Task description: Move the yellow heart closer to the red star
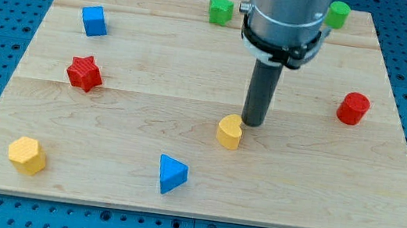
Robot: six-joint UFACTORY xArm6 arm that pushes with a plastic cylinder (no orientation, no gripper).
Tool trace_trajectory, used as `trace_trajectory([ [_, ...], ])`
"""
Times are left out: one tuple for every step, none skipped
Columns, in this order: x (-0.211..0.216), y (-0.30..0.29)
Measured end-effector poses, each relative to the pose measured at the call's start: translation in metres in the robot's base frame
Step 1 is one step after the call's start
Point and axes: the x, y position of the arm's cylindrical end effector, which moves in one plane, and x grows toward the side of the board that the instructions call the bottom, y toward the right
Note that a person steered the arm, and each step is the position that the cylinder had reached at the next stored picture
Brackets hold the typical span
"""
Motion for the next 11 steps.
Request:
trace_trajectory([
  [0.000,-0.053],
  [0.006,-0.085],
  [-0.003,-0.058],
  [-0.046,-0.015],
  [-0.041,0.045],
  [-0.020,0.056],
  [0.014,0.036],
  [0.042,0.013],
  [0.040,-0.038],
  [0.024,-0.075],
  [0.024,-0.126],
])
